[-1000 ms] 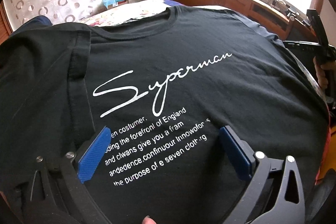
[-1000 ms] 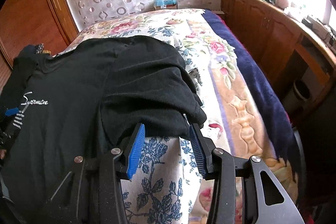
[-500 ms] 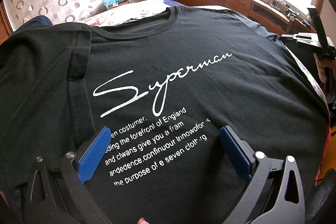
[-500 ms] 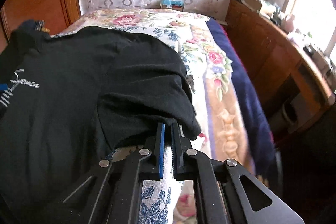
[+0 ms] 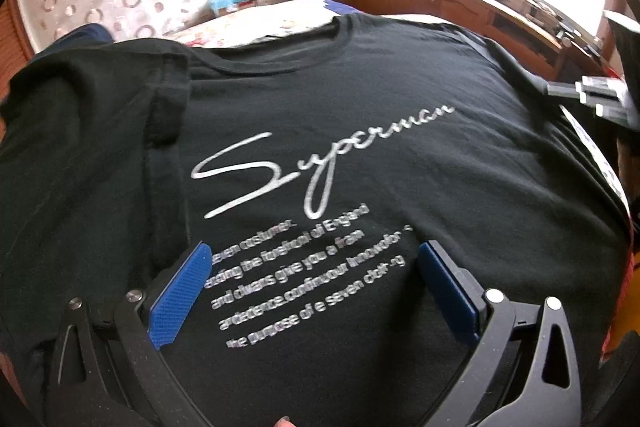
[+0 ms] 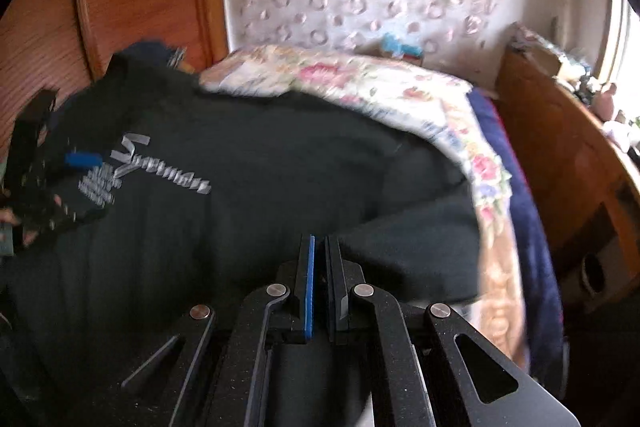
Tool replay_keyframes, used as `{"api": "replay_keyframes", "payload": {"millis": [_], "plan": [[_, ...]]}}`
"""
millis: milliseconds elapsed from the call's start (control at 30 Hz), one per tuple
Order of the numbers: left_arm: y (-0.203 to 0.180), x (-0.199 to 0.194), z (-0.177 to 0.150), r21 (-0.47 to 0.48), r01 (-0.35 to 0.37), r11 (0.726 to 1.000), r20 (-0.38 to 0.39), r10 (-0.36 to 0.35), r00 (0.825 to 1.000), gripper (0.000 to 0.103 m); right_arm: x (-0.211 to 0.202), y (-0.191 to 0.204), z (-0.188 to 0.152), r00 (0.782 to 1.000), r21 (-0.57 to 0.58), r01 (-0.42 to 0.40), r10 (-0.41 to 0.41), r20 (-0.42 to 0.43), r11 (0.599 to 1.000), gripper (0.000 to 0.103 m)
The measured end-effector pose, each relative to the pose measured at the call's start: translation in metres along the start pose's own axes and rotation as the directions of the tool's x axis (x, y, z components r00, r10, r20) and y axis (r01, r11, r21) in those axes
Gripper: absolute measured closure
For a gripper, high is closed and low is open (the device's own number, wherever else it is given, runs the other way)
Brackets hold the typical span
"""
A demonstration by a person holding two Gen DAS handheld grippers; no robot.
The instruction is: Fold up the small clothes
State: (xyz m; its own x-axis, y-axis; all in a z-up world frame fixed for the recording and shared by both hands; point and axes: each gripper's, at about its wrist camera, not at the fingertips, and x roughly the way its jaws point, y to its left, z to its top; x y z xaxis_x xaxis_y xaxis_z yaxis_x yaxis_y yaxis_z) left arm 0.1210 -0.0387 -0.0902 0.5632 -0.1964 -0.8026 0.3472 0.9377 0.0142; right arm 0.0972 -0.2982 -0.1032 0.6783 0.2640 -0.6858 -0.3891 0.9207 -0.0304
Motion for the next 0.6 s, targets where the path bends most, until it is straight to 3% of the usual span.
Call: {"api": "replay_keyframes", "payload": {"millis": [133,267,467,600], "plan": [[0.005,-0.019,-0.004,-0.047,-0.031,0.998,0.071,0.034,0.997,0.0,0.016,0.0,-0.02,0.998,-0.008,-0.011,0.01,-0.055,1.0,0.099],[0.005,-0.043,-0.008,-0.076,-0.063,0.995,0.145,0.074,0.987,0.0,0.013,-0.008,-0.027,0.998,0.015,-0.025,0.026,-0.056,1.0,0.099],[-0.006,-0.067,-0.013,-0.087,-0.053,0.995,0.209,0.07,0.975,0.0,-0.006,-0.004,-0.016,0.999,0.036,0.0,0.002,-0.053,0.999,0.097],[-0.014,-0.072,-0.018,-0.087,0.001,0.996,0.227,0.019,0.974,0.0,-0.031,-0.005,-0.012,1.0,0.064,-0.002,0.002,-0.009,0.998,0.09]]}}
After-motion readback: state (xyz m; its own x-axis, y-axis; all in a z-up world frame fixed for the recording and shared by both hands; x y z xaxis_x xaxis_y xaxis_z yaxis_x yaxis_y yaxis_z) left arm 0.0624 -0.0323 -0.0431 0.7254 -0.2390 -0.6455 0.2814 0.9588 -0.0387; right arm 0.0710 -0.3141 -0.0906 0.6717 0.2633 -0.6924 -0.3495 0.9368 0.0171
